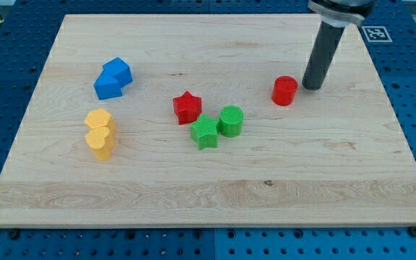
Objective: Move the red circle above the green circle
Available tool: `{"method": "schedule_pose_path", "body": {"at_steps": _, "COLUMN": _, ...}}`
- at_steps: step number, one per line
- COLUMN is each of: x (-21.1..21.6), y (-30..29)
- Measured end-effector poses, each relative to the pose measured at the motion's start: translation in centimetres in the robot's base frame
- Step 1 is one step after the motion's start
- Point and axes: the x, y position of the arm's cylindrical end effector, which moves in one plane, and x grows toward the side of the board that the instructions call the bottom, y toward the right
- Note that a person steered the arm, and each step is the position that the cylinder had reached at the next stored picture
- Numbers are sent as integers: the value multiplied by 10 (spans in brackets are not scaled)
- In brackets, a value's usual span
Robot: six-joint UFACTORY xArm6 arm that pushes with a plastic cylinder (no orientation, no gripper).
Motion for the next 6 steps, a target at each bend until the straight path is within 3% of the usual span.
{"method": "schedule_pose_path", "body": {"at_steps": 6, "x": 6, "y": -75}}
